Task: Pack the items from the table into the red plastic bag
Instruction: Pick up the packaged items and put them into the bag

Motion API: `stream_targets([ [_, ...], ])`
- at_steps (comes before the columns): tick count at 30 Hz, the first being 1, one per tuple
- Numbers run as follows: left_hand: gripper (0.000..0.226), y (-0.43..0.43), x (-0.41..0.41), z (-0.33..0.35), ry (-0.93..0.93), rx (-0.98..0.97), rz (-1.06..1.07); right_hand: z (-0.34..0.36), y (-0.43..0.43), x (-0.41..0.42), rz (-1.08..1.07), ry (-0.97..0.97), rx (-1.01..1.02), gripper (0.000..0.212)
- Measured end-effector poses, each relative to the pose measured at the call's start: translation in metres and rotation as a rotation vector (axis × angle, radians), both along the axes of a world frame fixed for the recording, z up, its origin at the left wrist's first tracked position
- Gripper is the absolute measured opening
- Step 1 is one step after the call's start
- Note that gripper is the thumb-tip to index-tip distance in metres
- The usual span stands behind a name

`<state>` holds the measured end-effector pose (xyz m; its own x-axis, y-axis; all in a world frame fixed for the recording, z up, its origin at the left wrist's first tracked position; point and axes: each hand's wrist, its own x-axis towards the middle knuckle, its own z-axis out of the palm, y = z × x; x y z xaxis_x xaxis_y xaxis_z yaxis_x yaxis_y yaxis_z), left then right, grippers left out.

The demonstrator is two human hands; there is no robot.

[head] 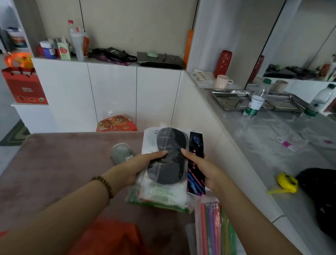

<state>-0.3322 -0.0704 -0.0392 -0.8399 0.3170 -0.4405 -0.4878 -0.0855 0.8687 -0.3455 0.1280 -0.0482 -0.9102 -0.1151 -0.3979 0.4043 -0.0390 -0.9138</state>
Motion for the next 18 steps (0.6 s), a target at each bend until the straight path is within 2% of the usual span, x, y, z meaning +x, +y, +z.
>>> stream_targets([
  [3, 0.015, -0.014, 0.031, 0.029, 0.078, 0.003, 0.061, 0.027, -0.015, 0.03, 0.008, 0.013, -0.041, 0.058],
  [5, 0.024, -0.027, 0.052, 0.049, 0.169, -0.008, 0.093, 0.047, -0.028, 0.049, 0.026, 0.038, -0.075, 0.056],
  [9, 0.036, -0.06, 0.094, 0.085, 0.335, -0.017, 0.201, 0.084, -0.057, 0.088, 0.067, 0.135, -0.117, 0.021],
  [10, 0.04, -0.069, 0.105, 0.091, 0.355, -0.025, 0.218, 0.092, -0.064, 0.099, 0.074, 0.157, -0.131, 0.018],
  [14, 0.035, -0.098, 0.164, 0.116, 0.311, -0.009, 0.246, 0.114, -0.096, 0.142, 0.114, 0.263, -0.076, 0.041],
  [18, 0.035, -0.123, 0.228, 0.122, 0.245, 0.0, 0.218, 0.125, -0.125, 0.189, 0.165, 0.312, 0.057, 0.047],
])
